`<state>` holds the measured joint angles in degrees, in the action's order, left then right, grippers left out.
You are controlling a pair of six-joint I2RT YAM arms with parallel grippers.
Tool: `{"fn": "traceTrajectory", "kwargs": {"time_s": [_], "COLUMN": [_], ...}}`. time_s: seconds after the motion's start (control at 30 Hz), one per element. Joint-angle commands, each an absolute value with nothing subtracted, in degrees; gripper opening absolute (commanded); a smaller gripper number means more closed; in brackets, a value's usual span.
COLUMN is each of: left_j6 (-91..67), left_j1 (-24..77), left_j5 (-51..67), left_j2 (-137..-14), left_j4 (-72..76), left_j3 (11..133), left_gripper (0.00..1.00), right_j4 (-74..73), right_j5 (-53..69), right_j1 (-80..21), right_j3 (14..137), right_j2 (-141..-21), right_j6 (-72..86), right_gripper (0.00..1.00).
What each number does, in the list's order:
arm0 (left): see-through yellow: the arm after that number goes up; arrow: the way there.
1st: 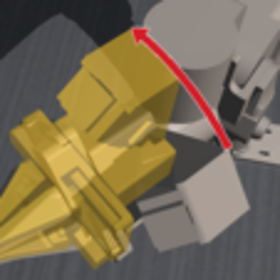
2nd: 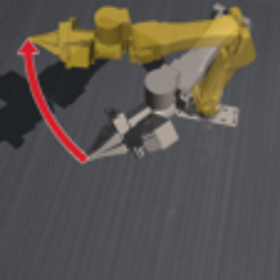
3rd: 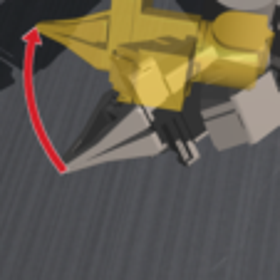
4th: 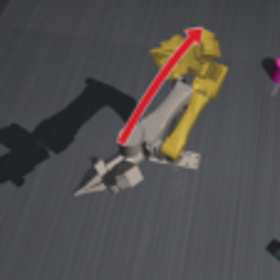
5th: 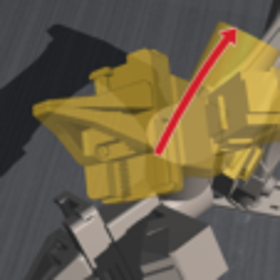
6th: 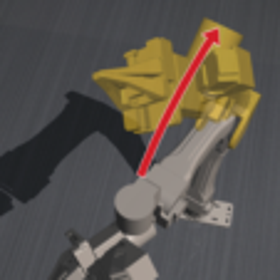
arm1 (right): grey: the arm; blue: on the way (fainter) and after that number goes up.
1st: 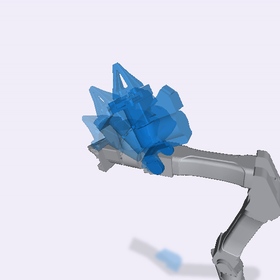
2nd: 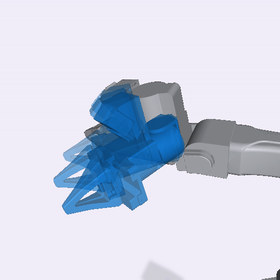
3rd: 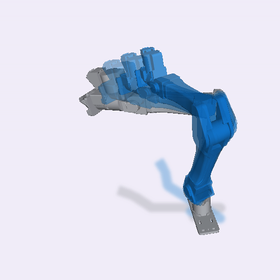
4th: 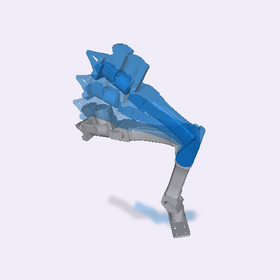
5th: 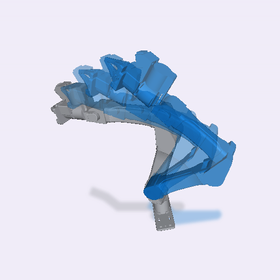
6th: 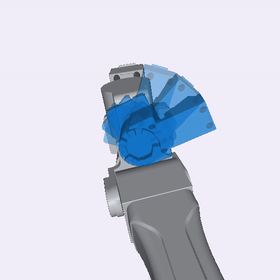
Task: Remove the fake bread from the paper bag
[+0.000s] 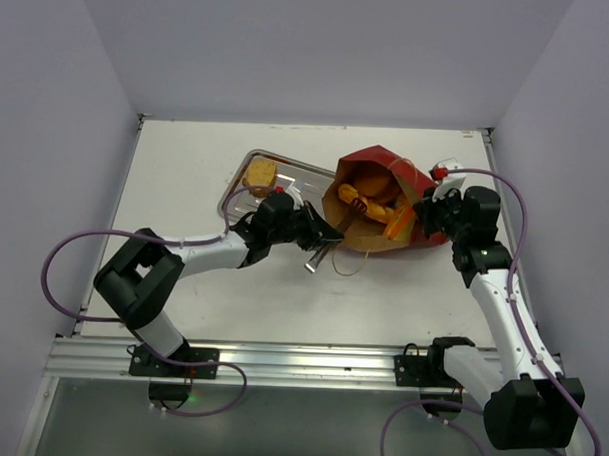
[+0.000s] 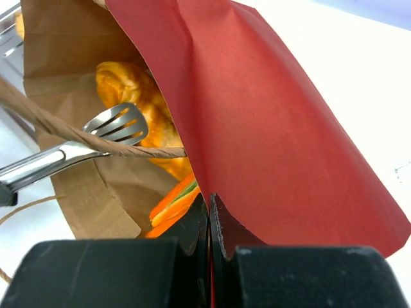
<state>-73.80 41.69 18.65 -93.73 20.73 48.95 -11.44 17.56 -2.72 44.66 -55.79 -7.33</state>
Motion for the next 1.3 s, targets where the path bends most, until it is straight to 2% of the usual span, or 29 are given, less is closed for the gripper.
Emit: {"fn": "traceTrajectory", "kwargs": {"time_s": [0.0, 0.67, 0.93, 1.27], "left_j6": [-70.40, -60.65, -57.92, -54.76], "left_j1": [41.92, 42.19, 42.19, 42.10], "left_j5": [22.41, 22.94, 20.58, 17.32], "left_j2": [-90.70, -86.84, -82.27, -77.00], "left_j4": [24.70, 14.24, 9.50, 6.24], "left_j3": [53.00, 63.89, 64.16, 65.21], "left_gripper": [0.00, 0.00, 0.00, 0.00], "right_j4": [-9.05, -8.09, -6.07, -6.06], "right_j5": [11.61, 7.48, 2.20, 2.11], "right_j1": [-2.72, -2.72, -2.64, -2.02], "right_j3": [44.12, 44.21, 45.97, 45.79], "right_j2": [-55.20, -55.28, -56.60, -56.51], "right_j6": [-6.50, -5.63, -4.40, -3.87], "right_gripper": [0.00, 0.00, 0.00, 0.00]}}
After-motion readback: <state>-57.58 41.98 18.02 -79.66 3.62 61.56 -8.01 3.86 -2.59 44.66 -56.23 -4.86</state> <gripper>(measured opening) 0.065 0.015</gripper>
